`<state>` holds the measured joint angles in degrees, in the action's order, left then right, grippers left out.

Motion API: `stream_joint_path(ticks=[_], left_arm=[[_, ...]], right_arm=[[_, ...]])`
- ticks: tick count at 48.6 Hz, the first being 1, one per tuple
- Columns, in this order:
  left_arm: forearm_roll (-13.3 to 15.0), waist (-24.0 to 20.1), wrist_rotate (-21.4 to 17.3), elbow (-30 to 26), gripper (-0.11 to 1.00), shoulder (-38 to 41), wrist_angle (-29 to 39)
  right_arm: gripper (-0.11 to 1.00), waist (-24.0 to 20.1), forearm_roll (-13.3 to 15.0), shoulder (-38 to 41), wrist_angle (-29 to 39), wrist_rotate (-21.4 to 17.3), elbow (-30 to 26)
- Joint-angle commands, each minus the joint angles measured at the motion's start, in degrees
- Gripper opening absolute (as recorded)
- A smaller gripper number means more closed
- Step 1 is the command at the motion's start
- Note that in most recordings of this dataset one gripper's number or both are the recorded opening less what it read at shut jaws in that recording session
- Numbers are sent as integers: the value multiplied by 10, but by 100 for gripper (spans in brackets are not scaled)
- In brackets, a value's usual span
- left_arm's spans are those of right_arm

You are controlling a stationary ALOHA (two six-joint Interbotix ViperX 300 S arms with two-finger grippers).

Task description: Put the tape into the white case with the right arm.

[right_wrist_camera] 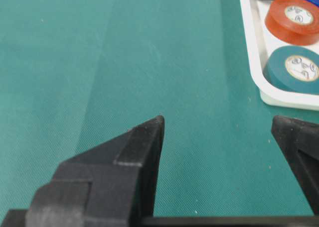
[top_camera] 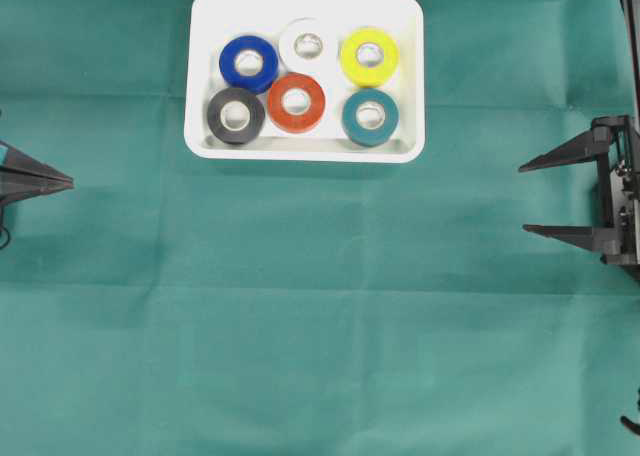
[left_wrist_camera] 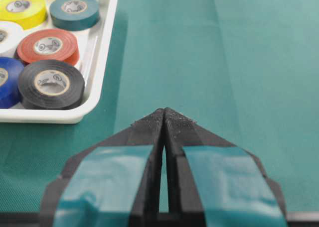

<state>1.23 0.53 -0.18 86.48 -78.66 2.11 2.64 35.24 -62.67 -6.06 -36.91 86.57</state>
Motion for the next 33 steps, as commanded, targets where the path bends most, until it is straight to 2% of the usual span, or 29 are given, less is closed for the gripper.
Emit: stream_joint_path(ticks=[1,24,33], left_arm=[[0,-1,-1,-7,0,5,-3],[0,-1,-1,-7,0,5,-3],[0,-1,-1,-7,0,5,-3]], right_arm=[[65,-2,-3,4,4,-1,-15],[65,40,-15,4,22,-11,-21],[65,43,-15,3,22,-17,-20]])
